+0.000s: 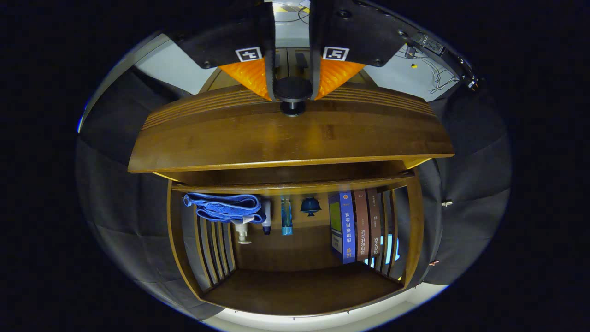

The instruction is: Pull open the drawer, take out the items inside it, and place them on the countertop above the cabinet.

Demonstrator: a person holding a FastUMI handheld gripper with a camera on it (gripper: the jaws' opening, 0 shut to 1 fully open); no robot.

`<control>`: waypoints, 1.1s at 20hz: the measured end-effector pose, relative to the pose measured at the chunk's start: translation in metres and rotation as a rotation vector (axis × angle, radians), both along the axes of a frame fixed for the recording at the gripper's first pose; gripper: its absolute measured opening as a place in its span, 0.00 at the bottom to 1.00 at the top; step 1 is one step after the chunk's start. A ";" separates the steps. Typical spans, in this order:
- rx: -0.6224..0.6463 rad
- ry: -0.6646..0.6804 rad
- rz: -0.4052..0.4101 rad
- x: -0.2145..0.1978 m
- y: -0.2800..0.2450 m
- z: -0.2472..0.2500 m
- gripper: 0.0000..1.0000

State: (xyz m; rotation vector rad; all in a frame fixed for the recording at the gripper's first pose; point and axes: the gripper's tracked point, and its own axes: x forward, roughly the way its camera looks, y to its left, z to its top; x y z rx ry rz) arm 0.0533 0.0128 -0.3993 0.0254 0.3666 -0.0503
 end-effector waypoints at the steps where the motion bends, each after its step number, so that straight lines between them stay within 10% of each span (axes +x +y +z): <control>1: 0.003 0.000 -0.004 -0.006 -0.002 0.000 0.33; 18: 0.022 0.033 0.009 -0.050 0.001 -0.007 0.33; 22: 0.053 0.006 0.015 -0.047 -0.003 0.010 0.70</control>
